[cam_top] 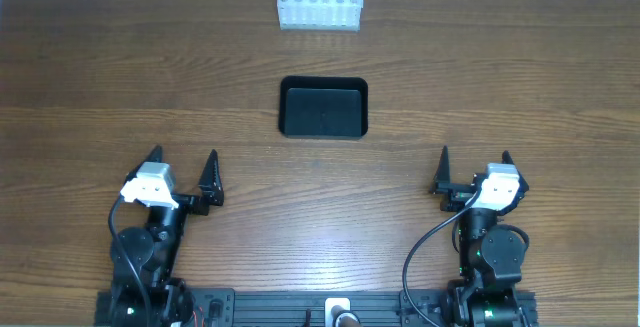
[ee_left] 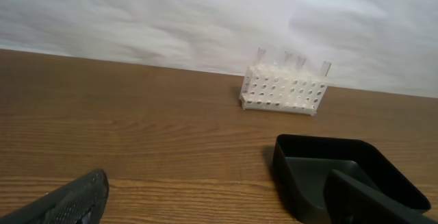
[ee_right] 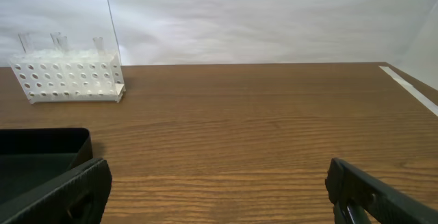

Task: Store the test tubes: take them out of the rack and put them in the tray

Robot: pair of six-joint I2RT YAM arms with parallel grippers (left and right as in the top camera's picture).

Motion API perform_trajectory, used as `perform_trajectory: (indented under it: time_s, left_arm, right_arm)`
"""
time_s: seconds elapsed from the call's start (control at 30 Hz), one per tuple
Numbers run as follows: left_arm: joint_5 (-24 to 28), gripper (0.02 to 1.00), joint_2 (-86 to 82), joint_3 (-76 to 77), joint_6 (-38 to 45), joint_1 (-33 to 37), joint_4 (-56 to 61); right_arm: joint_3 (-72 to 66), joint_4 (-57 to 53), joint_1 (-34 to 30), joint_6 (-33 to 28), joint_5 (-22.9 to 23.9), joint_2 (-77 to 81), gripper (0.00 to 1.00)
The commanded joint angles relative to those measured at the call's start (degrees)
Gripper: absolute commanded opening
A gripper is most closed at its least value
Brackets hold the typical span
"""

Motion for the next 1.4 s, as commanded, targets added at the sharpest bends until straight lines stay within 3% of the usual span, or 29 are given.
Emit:
perform_trajectory:
  time_s: [0.03, 1.0, 1.23, 1.4]
  left_arm:
    - [-0.7, 1.0, -0.2, -0.3, 0.8, 0.3, -0.2]
    - [-2.3, 1.0, -0.2, -0.3, 0.8, 0.2, 1.0]
    - [-3.1, 0.998, 7.7, 0.0, 5.4, -0.9, 19.6]
    - [-2.7, 0.998, 28.6, 4.9, 5.4, -1.2, 35.6]
  right_arm:
    - [-0.5, 0.0, -0.4, -0.4, -0.5, -0.6, 0.993]
    - [-0.5, 0.0, -0.4, -0.4, -0.5, -0.6, 0.991]
    - [-0.5, 0.0, -0.4, -0.4, -0.5, -0.6, 0.991]
    - [-0.5, 0.0, -0.4, -0.4, -0.5, -0.6, 0.991]
